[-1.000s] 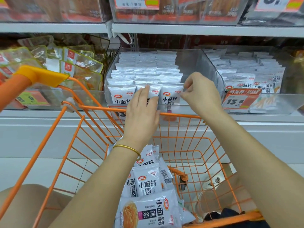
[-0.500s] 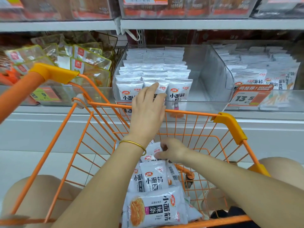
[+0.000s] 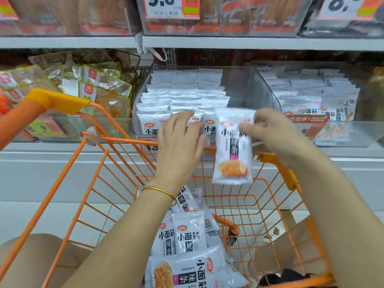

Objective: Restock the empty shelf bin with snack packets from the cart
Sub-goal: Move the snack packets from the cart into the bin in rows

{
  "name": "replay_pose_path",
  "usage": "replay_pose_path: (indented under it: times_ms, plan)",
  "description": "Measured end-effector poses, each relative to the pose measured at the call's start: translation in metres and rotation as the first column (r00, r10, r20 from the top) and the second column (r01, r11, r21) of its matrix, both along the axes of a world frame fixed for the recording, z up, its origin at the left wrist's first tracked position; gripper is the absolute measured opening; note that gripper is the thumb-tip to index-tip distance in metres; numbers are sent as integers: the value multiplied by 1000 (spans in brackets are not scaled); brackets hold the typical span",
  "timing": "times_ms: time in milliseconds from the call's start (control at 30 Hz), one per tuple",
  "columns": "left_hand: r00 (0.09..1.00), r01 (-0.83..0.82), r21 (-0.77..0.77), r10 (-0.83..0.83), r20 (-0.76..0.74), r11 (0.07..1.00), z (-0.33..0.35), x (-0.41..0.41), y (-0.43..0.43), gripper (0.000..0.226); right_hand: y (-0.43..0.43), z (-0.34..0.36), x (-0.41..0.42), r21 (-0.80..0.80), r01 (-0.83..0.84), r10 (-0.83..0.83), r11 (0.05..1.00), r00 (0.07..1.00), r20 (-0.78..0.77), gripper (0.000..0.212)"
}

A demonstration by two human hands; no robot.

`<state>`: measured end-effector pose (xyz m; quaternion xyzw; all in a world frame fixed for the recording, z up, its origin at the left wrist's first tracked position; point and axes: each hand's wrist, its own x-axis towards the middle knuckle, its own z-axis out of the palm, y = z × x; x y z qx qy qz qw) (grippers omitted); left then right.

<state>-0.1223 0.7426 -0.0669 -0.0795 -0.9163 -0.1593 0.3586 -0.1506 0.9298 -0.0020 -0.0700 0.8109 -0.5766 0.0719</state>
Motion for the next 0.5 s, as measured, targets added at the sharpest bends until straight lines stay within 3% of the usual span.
replay_pose_path:
  times_ms: [100, 200, 300, 400, 500]
  plan:
    - [997, 9, -60, -4, 73, 998, -6, -1, -2, 35, -5, 15, -21, -135, 167, -184, 977, 974, -131, 8]
    - [992, -4, -100, 16, 123, 995, -13, -1, -3, 28, -14, 21, -39, -207, 214, -259, 955, 941, -218, 11]
    - [988, -14, -112, 31, 149, 994, -15, -3, -4, 30, -24, 20, -45, -178, 215, -263, 960, 910, -321, 14]
    - [988, -10, -109, 27, 155, 994, -15, -4, -6, 31, -29, 8, -47, -88, 220, -237, 972, 902, -361, 32]
    - [986, -6, -105, 24, 162, 994, -15, -4, -5, 30, -30, -16, -46, 49, 223, -188, 974, 904, -385, 25]
